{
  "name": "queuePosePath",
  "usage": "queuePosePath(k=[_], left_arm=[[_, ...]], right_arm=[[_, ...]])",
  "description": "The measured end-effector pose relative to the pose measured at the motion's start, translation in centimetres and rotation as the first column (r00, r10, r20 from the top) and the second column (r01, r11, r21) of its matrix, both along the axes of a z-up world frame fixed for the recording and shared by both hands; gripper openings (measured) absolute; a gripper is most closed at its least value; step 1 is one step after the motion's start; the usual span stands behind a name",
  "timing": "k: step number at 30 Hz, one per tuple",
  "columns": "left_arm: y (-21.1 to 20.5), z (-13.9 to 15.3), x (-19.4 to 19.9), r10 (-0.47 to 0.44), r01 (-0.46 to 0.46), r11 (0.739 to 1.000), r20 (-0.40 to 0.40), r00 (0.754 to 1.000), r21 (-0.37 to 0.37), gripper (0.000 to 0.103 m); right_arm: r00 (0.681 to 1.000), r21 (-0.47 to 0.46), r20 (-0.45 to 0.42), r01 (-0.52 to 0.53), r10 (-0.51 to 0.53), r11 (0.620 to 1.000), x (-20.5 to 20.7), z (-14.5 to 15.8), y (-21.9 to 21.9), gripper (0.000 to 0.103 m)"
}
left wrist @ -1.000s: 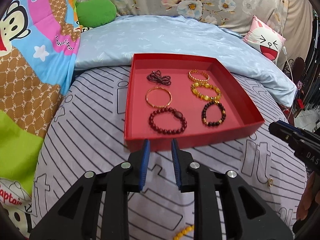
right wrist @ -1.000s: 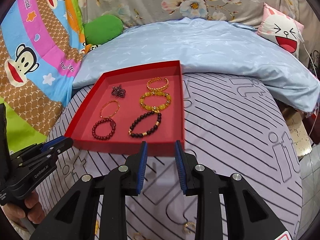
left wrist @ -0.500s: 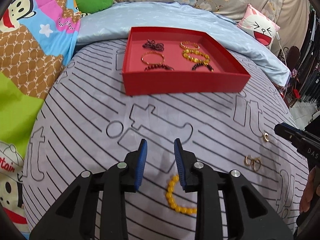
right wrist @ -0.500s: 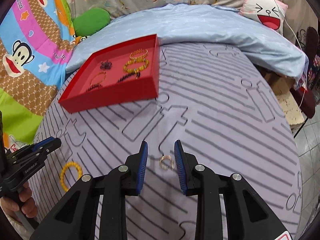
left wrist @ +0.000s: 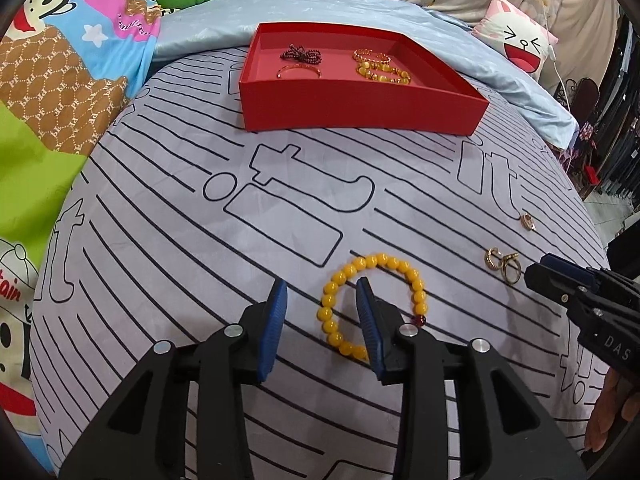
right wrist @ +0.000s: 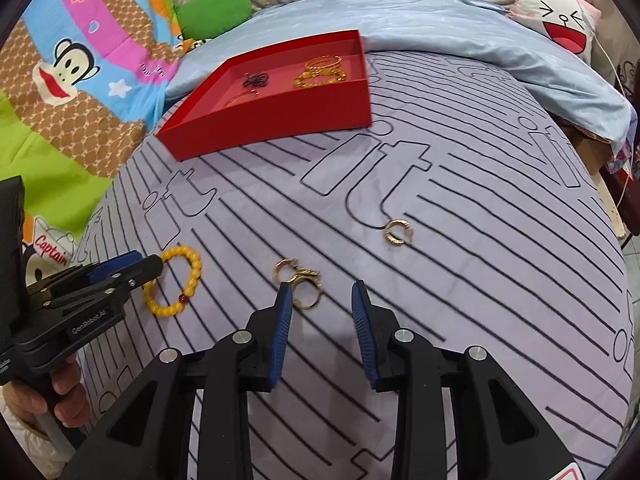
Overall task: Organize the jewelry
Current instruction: 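Move both grippers back to the yellow bead bracelet and gold earrings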
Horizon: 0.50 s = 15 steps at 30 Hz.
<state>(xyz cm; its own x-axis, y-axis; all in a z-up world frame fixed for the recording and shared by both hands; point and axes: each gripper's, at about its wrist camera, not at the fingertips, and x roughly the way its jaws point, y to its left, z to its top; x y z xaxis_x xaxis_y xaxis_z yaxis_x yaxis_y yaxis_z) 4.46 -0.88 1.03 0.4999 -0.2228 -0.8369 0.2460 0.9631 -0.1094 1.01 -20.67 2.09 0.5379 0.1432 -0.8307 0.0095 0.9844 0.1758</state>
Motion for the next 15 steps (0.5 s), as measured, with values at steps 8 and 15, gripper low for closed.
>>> queuePosePath(k=[8,15], left_arm=[[-0.3,-0.3,-0.2,-0.002,0.002,1.000,0.010,1.000,0.015,0.038],[-0.6,-0.3,-0.4,-0.008,0.008,1.000,0.017,1.000,0.024,0.040]], right_arm=[[0.999,-0.056,0.008,-0.030,0.031,0.998,0.5,-0.5,1.3,0.031],[0.999,-0.074,0.003,-0.032,0.033,0.997,0.9,-1.1,1.2,0.031]])
